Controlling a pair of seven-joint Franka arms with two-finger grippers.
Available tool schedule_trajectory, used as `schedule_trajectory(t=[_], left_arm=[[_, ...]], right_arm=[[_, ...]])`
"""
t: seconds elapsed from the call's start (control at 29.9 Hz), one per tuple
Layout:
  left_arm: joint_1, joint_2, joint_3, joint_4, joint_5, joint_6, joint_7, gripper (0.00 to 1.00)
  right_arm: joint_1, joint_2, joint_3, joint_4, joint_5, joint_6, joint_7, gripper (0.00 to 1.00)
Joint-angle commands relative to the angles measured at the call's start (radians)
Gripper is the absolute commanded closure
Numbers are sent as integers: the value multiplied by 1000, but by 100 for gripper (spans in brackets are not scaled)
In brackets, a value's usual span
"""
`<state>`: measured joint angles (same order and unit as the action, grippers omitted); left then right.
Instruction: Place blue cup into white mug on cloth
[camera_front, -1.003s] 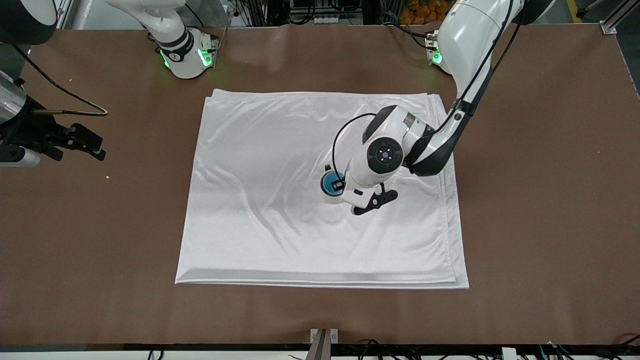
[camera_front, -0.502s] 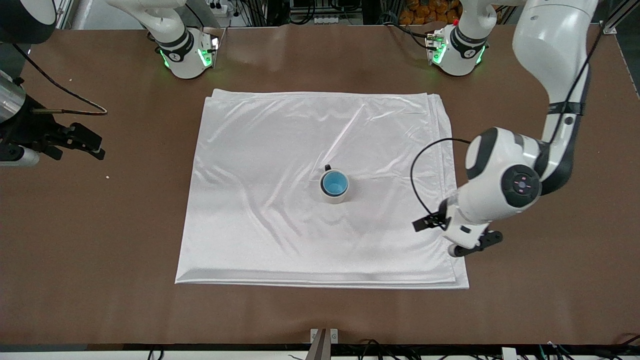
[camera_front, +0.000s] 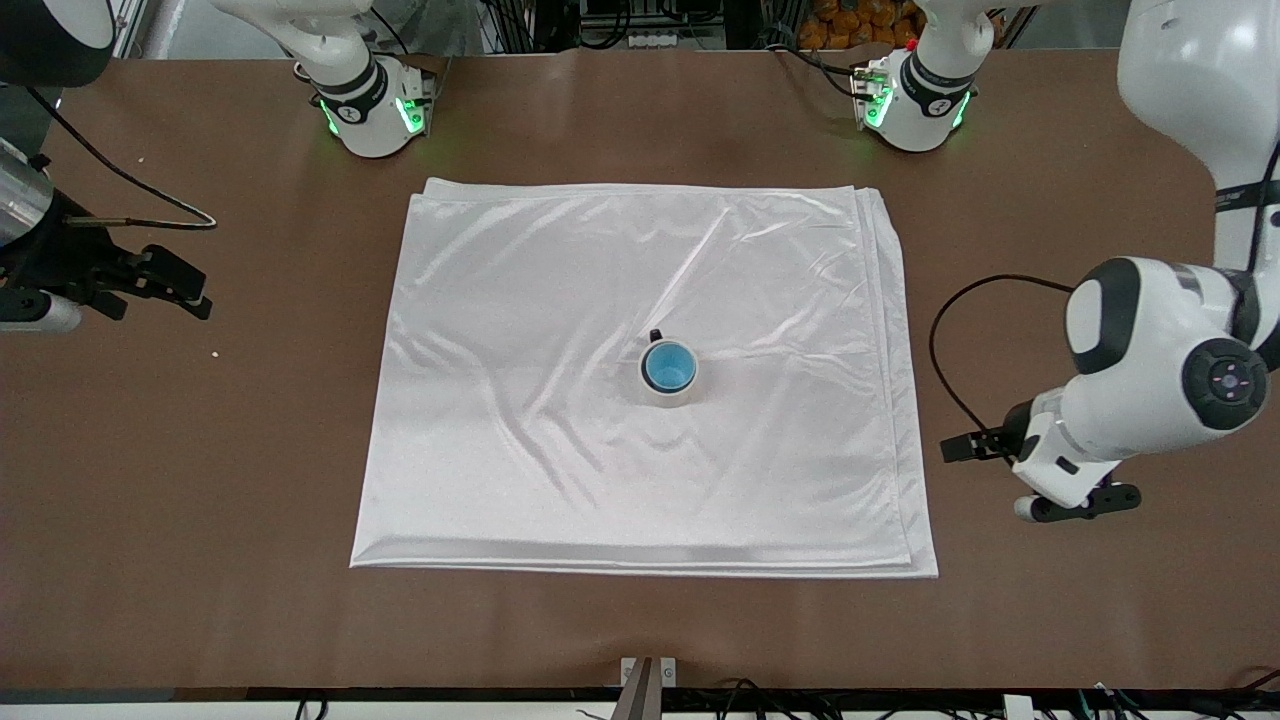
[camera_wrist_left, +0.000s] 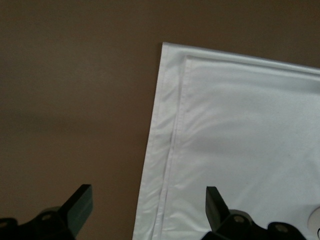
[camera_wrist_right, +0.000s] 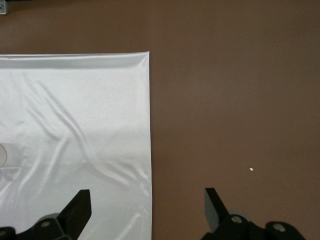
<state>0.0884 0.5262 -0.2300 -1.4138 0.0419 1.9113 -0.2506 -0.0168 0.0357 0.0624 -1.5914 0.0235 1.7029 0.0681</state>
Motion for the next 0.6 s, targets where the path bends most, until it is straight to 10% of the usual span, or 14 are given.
schedule_trajectory(t=[0.0,0.57], left_arm=[[65,-101,-20,-25,21,-66,79,0],[88,-451,-8,-146,21,-198,234,0]], right_arm=[[-18,-30,13,-28,15,4,-4,0],[83,-30,-90,-21,3,6,-14,0]])
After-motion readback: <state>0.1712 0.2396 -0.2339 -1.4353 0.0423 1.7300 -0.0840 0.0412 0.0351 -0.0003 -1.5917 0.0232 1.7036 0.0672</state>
